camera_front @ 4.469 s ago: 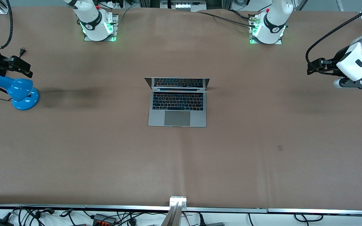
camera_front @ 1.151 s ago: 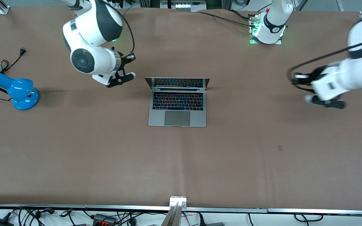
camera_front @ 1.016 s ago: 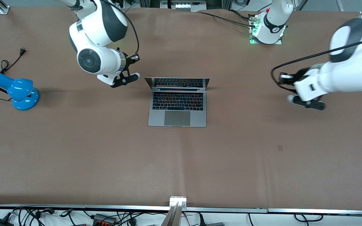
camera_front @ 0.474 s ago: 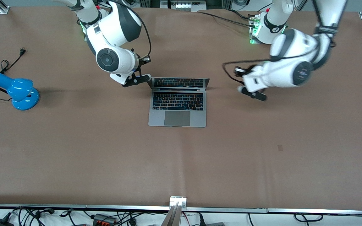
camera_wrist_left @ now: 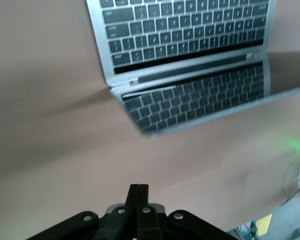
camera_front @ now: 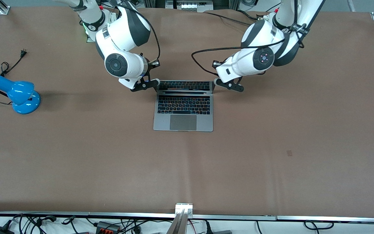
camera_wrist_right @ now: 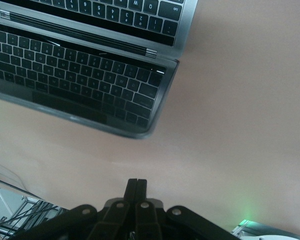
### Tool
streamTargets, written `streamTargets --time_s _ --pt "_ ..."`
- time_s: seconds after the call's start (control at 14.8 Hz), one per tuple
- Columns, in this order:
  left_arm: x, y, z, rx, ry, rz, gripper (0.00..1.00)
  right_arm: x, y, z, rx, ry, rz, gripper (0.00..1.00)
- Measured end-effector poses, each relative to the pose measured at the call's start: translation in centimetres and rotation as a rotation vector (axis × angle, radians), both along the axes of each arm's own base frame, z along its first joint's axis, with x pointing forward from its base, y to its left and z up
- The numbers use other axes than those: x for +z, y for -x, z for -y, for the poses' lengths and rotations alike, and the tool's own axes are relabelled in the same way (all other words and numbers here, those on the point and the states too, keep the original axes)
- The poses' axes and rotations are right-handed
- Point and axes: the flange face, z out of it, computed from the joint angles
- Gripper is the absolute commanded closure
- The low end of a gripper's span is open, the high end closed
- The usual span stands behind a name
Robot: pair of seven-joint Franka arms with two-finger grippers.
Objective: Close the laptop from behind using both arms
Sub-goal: 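Position both grippers behind the laptop screen's back edge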
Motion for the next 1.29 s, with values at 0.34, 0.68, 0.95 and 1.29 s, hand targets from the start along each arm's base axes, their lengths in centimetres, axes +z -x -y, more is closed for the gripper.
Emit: streamTargets --time_s 0.34,0.68,0.95,1.29 --pt "-3.6 -1.8 0.1 0.057 0.033 -0.001 1.0 -0.1 -1.1 -0.4 -0.045 -0.013 0.063 1.0" --pt "-2.5 -3.8 0.7 0.09 0.06 0.015 1.0 0.7 -2.7 -0.7 -0.065 -0.027 0.095 1.0" --pt "-3.0 -5.1 0.8 0.106 0.079 0.007 1.0 1.4 -3.4 -0.5 -0.076 -0.035 0.112 1.0" --pt "-3.6 -6.3 0.8 0.129 0.096 0.012 1.0 0.5 -4.7 -0.4 -0.105 -0.046 0.156 1.0"
